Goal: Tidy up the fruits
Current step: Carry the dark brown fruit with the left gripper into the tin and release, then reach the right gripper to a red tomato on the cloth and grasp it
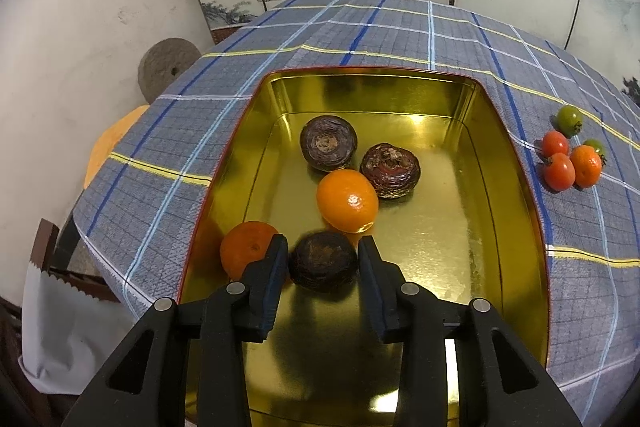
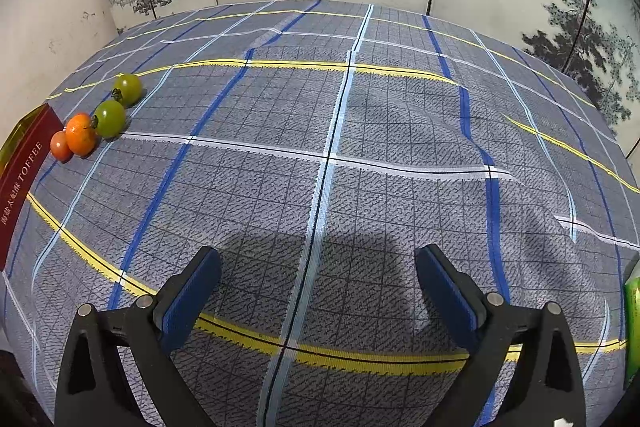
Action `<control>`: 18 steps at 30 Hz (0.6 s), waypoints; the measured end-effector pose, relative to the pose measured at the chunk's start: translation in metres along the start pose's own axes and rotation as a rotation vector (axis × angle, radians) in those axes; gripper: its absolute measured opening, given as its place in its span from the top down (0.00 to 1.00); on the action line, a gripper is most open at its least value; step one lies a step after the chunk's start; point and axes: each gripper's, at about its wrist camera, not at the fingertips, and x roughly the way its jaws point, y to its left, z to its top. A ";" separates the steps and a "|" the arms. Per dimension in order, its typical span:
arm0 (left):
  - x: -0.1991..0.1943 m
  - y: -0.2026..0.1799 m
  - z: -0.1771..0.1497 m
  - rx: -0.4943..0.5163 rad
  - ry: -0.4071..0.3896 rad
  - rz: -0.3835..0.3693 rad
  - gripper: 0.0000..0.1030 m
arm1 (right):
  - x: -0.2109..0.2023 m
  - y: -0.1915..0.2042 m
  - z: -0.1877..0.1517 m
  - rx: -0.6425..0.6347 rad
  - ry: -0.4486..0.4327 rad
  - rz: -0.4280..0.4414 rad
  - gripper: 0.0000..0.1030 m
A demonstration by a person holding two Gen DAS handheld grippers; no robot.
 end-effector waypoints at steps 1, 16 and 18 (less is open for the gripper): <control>0.000 0.000 0.001 -0.004 0.001 -0.005 0.62 | 0.000 0.000 0.000 0.000 0.000 -0.001 0.04; -0.013 -0.002 0.005 -0.004 -0.050 0.005 0.39 | 0.000 -0.001 0.000 0.000 0.002 -0.003 0.04; -0.014 -0.002 0.005 -0.007 -0.050 0.005 0.39 | 0.000 -0.001 0.000 -0.001 0.002 -0.004 0.04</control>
